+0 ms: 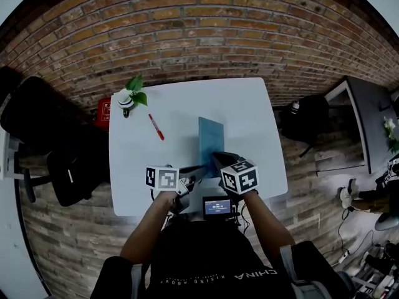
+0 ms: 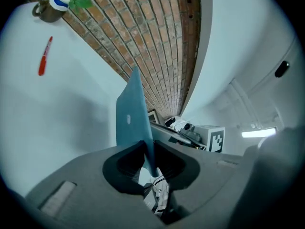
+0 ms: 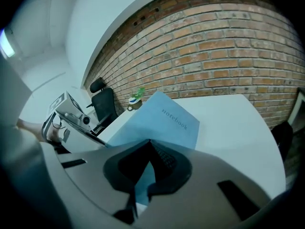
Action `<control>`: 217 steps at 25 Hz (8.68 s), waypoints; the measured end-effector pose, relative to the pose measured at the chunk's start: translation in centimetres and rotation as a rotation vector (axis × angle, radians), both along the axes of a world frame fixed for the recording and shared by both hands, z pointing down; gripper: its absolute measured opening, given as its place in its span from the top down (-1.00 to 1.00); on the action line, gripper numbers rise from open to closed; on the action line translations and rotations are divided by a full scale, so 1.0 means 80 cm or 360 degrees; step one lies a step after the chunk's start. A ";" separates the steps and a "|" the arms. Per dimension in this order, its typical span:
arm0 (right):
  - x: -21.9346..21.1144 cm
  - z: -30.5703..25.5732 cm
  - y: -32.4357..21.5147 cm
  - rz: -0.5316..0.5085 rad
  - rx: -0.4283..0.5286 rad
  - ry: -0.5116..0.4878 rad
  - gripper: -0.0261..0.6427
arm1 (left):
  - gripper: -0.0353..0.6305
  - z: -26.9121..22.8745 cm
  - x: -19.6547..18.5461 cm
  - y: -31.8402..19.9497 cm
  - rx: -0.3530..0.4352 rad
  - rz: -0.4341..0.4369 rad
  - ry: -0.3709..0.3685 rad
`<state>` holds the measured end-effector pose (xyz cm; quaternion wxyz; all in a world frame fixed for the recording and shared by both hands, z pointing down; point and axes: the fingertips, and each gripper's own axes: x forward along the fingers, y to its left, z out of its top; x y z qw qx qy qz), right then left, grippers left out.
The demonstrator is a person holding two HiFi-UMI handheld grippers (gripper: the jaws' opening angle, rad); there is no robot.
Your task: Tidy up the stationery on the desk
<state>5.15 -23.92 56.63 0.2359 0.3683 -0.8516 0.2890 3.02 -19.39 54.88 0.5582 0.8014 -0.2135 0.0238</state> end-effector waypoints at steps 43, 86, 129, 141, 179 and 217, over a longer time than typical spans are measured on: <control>-0.019 0.071 -0.001 -0.0065 -0.0183 0.0055 0.89 | 0.69 0.156 -0.123 0.010 -0.0453 -0.0306 -0.0265; -0.153 0.063 -0.049 -0.0368 -0.0040 0.0220 0.74 | 0.86 0.061 -0.242 -0.008 0.0584 -0.0427 -0.1078; -0.201 0.064 -0.091 -0.0195 -0.0106 0.0344 0.73 | 0.86 0.077 -0.273 -0.013 0.0639 -0.0375 -0.1101; -0.061 0.025 -0.025 -0.0035 -0.0103 0.0207 0.73 | 0.86 0.054 -0.177 -0.007 0.0702 -0.0278 -0.1070; 0.030 0.132 0.008 0.0537 -0.0593 0.0003 0.72 | 0.86 0.116 -0.114 -0.029 0.0561 0.0115 -0.1051; 0.094 0.044 0.084 -0.0190 0.0042 0.0057 0.89 | 0.86 0.078 -0.062 0.120 0.0593 -0.0249 -0.1147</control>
